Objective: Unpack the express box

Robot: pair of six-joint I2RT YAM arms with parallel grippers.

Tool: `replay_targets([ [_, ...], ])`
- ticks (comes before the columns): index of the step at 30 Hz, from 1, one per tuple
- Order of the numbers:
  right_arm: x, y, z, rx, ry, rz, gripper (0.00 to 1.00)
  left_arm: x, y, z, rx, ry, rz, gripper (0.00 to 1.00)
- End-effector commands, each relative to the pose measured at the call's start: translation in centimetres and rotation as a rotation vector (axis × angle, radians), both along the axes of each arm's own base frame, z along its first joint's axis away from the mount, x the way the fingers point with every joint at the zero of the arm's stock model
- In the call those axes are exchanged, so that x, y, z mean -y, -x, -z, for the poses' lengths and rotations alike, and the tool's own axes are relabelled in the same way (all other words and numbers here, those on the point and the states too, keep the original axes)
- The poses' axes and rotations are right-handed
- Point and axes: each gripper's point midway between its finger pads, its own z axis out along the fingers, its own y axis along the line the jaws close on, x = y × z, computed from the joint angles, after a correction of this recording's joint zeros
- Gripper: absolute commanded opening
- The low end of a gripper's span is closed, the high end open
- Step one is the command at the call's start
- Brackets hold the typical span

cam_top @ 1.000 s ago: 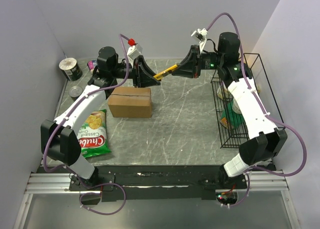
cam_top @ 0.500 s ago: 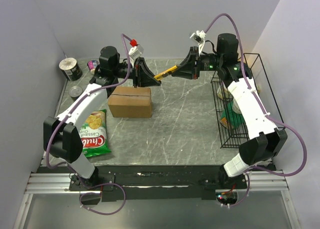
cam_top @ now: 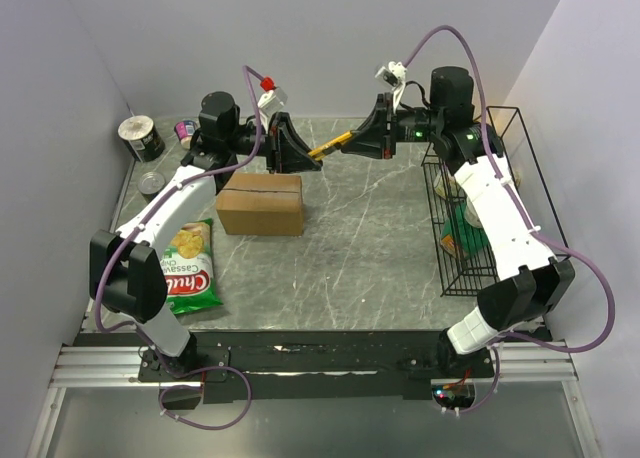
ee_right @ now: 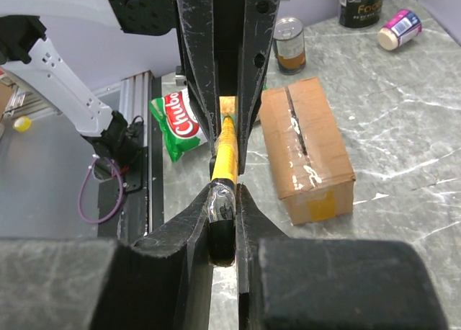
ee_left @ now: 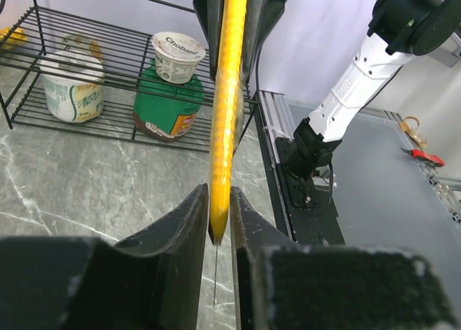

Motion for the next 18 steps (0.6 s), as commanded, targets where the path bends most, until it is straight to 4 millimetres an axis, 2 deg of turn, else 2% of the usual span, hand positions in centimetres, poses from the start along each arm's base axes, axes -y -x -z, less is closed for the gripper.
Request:
replay_targets([
  [1, -0.4, -0.1, -0.8, 0.035, 0.002, 0.001, 0.00, 0.3, -0.1, -2.3, 0.081, 0.035, 0.008, 0.25],
  [3, -0.4, -0.2, -0.8, 0.033, 0.004, 0.007, 0.00, 0.3, -0.1, -2.2, 0.080, 0.035, 0.011, 0.25],
  [4, -0.4, -0.2, -0.7, 0.033, 0.004, 0.005, 0.00, 0.3, 0.0, -2.2, 0.081, 0.036, 0.019, 0.11],
  [6, -0.4, -0.1, -0.8, 0.031, 0.003, 0.006, 0.00, 0.4, 0.1, -2.1, 0.068, 0.034, 0.030, 0.03],
  [10, -0.3, -0.4, -0.7, 0.025, 0.006, 0.023, 0.00, 0.5, 0.3, -2.1, 0.073, 0.038, 0.044, 0.01],
  [11, -0.2, -0.5, -1.0, 0.030, -0.002, 0.025, 0.04, 0.5, 0.3, -2.2, 0.070, 0.038, 0.048, 0.01],
  [12, -0.2, -0.3, -1.2, 0.003, -0.016, 0.022, 0.22, 0.5, 0.3, -2.4, 0.075, 0.043, 0.040, 0.01],
  [13, 0.0, -0.2, -1.3, -0.016, -0.026, 0.019, 0.51, 0.4, 0.2, -2.4, 0.067, 0.044, 0.032, 0.01],
  [15, 0.3, 0.7, -1.6, -0.044, -0.036, -0.019, 0.61, 0.0, 0.4, -3.5, 0.075, 0.079, 0.027, 0.01],
  [16, 0.4, 1.1, -2.1, -0.030, -0.033, -0.029, 0.66, -0.1, 0.5, -3.4, 0.073, 0.090, 0.031, 0.01],
  [18, 0.4, 2.0, -1.6, -0.045, -0.013, -0.069, 0.67, -0.1, 0.7, -4.0, 0.072, 0.113, 0.038, 0.01],
])
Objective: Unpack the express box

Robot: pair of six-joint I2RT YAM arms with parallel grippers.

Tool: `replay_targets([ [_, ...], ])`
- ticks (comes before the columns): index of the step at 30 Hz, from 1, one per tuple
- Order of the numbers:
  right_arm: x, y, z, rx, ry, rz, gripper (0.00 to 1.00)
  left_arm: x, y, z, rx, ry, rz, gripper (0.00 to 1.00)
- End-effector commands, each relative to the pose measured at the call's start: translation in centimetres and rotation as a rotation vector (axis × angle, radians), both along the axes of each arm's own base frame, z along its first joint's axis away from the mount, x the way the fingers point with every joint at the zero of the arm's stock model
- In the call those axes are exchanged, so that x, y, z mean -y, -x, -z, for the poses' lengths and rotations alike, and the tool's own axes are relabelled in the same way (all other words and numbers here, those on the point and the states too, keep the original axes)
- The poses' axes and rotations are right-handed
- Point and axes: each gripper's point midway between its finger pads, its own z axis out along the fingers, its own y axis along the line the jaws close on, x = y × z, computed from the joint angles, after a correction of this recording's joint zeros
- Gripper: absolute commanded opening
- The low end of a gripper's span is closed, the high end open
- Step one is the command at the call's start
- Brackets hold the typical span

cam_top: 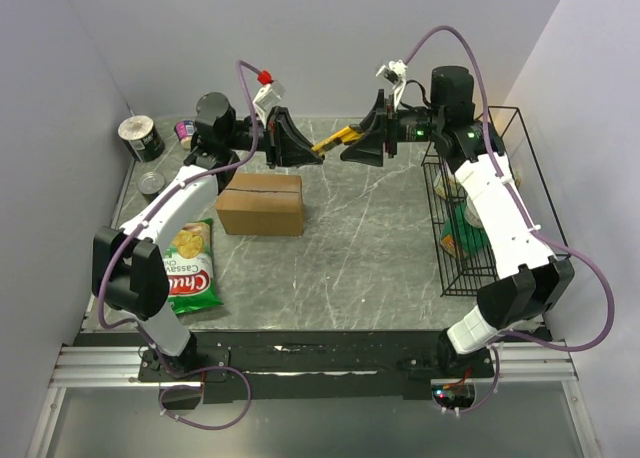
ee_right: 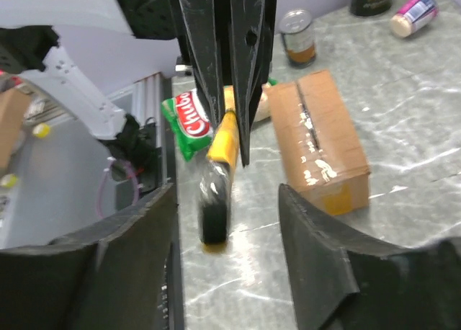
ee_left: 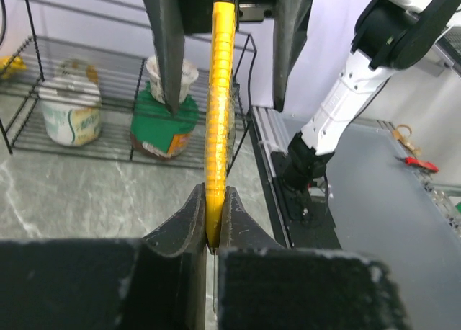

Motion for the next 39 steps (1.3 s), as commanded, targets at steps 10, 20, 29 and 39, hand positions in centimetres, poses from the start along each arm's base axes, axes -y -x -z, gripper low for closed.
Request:
replay_targets([
  [10, -1.8, 1.7, -1.4, -0.007, -0.034, -0.133, 0.68, 1.1, 0.2, -2.5, 0.064, 0.084, 0.044, 0.01],
  [20, -2.3, 0.8, -0.7, -0.030, -0.031, -0.120, 0.66, 1.7, 0.0, -3.0, 0.054, 0.106, 0.031, 0.01],
  [29, -2.8, 0.6, -1.2, -0.006, -0.040, -0.127, 0.58, 2.3, -0.6, -2.9, 0.046, 0.107, 0.034, 0.01],
  [39, -3.4, 0.8, -2.8, 0.000, -0.081, -0.139, 0.49, 2.8, -0.5, -2.3, 0.034, 0.093, 0.050, 0.01],
])
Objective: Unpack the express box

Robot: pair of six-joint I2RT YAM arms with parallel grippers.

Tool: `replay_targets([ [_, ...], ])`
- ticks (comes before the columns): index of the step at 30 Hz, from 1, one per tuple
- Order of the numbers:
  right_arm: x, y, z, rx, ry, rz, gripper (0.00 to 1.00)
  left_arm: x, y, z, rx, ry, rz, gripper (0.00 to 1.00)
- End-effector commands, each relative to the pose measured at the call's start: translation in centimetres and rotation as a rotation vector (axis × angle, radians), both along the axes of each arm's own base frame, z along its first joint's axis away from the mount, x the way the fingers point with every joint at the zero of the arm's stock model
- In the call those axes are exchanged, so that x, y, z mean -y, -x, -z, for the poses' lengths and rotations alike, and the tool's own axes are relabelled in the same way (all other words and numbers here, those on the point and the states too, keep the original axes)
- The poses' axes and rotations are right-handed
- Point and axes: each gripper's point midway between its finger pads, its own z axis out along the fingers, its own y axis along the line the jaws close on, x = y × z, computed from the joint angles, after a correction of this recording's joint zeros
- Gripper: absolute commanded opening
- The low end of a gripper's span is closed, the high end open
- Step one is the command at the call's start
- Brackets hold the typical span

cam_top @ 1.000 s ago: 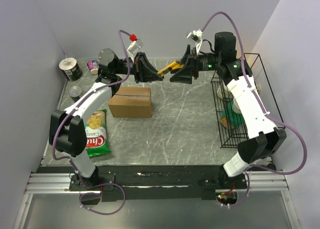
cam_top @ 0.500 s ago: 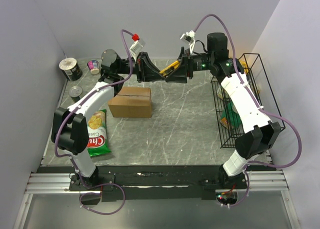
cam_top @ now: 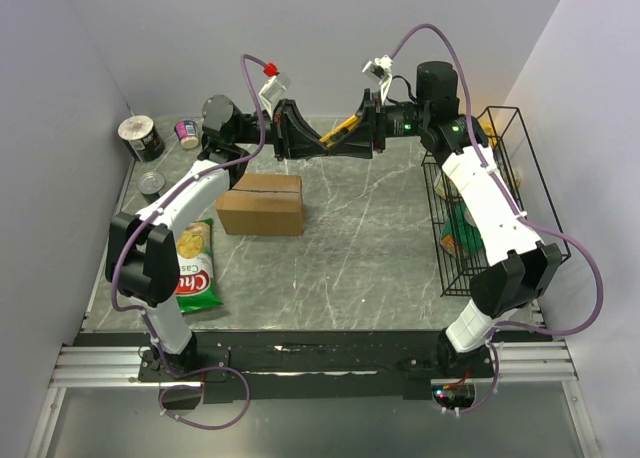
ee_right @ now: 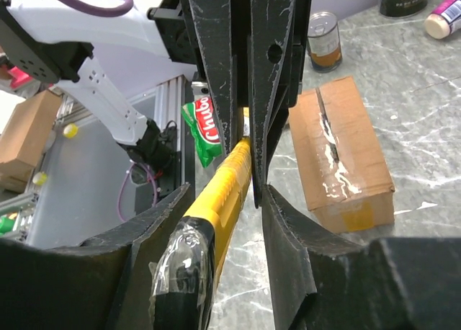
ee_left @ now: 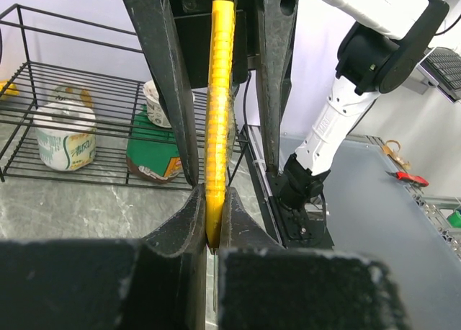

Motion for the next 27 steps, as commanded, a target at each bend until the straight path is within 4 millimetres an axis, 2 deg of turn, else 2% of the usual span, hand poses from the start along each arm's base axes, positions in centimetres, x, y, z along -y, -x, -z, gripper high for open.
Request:
replay_targets([
  [1, -1.1, 1.1, -3.1, 0.063, -0.061, -0.060, 0.49, 1.0, 0.4, -0.8, 0.046, 0.022, 0.015, 0.01],
  [11, -1.3, 1.2, -3.8, 0.070, -0.081, -0.084, 0.42, 1.2, 0.0, -0.5, 0.037, 0.017, 0.015, 0.01],
  [15, -1.4, 1.0, -3.9, 0.078, -0.087, -0.086, 0.35, 1.2, -0.1, -0.4, 0.035, 0.013, 0.017, 0.01],
  [27, -1.7, 0.7, -4.8, 0.075, -0.112, -0.110, 0.37, 1.5, -0.7, 0.2, 0.023, 0.004, 0.017, 0.01],
])
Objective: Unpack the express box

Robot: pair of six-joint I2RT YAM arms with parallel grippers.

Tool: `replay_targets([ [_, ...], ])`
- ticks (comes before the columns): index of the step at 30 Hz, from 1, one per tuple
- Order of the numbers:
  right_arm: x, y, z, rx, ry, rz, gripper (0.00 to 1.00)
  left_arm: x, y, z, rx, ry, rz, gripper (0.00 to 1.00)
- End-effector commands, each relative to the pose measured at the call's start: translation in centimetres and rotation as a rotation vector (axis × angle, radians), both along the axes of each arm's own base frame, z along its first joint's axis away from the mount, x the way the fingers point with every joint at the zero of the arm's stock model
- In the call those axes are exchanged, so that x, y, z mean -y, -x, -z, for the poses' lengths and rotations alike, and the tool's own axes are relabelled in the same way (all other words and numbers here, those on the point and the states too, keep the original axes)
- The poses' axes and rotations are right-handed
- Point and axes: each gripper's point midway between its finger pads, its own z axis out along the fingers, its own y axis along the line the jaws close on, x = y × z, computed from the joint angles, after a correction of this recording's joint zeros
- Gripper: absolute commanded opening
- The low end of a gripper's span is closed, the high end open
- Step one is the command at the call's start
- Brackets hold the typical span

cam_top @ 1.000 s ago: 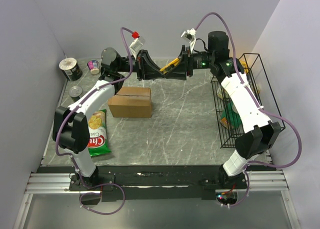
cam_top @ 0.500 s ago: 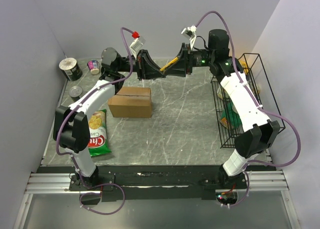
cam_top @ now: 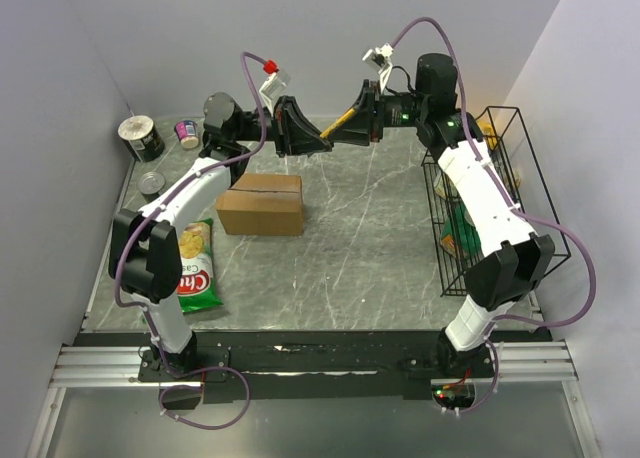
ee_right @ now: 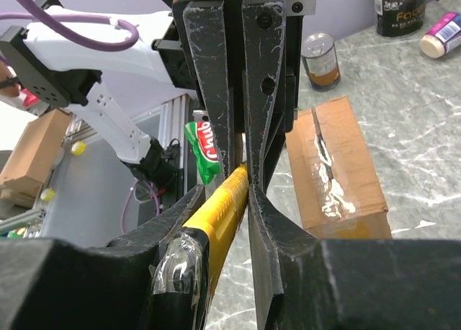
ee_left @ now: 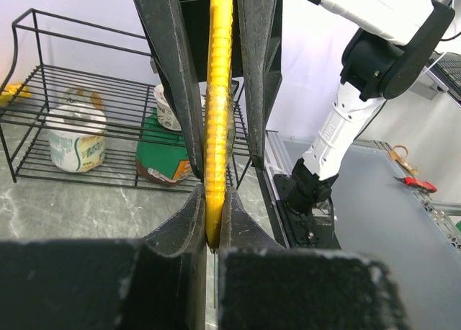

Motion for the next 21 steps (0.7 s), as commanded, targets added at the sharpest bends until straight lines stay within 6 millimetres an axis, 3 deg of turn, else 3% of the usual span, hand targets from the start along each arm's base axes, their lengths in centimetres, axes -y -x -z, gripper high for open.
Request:
replay_targets([
  [1, -1.2, 2.3, -3.5, 0.089, -0.064, -0.112, 0.37, 1.4, 0.2, 0.2, 0.018, -0.005, 0.034, 0.01],
  [4, -1.3, 2.1, -3.4, 0.093, -0.067, -0.123, 0.23, 1.5, -0.1, 0.3, 0.015, -0.004, 0.032, 0.01],
  [5, -1.4, 2.1, -3.4, 0.086, -0.061, -0.120, 0.07, 1.5, -0.2, 0.3, 0.015, -0.004, 0.032, 0.01],
  [6, -1.5, 1.6, -3.0, 0.093, -0.055, -0.112, 0.00, 1.5, -0.3, 0.4, 0.014, -0.003, 0.028, 0.01],
  [8, -1.5, 1.0, -3.1, 0.093, -0.041, -0.071, 0.00, 1.4, -0.7, 0.3, 0.015, -0.002, 0.018, 0.01],
  [10, -0.8, -1.1, -2.2, 0.048, 0.013, 0.069, 0.00, 1.2, -1.4, 0.4, 0.014, -0.001, -0.010, 0.14],
  [11, -0.4, -1.6, -2.7, 0.064, 0.024, 0.116, 0.00, 1.0, -1.8, 0.3, 0.008, -0.001, -0.027, 0.22],
  [12, 0.7, -2.7, -2.7, 0.066, 0.041, 0.181, 0.00, 0.6, -2.3, 0.4, 0.004, -0.005, -0.051, 0.34],
  [15, 2.7, -4.1, -3.4, 0.084, 0.061, 0.269, 0.00, -1.7, -4.8, -0.1, 0.023, -0.004, -0.173, 0.54],
  [18, 4.5, -5.2, -4.2, 0.071, 0.032, 0.302, 0.00, -6.5, -8.4, 0.2, 0.003, -0.055, -0.352, 0.59],
  [21, 5.6, -6.7, -3.7, 0.078, 0.070, 0.387, 0.00, -10.9, -10.1, 1.3, -0.002, -0.116, -0.477, 0.58],
])
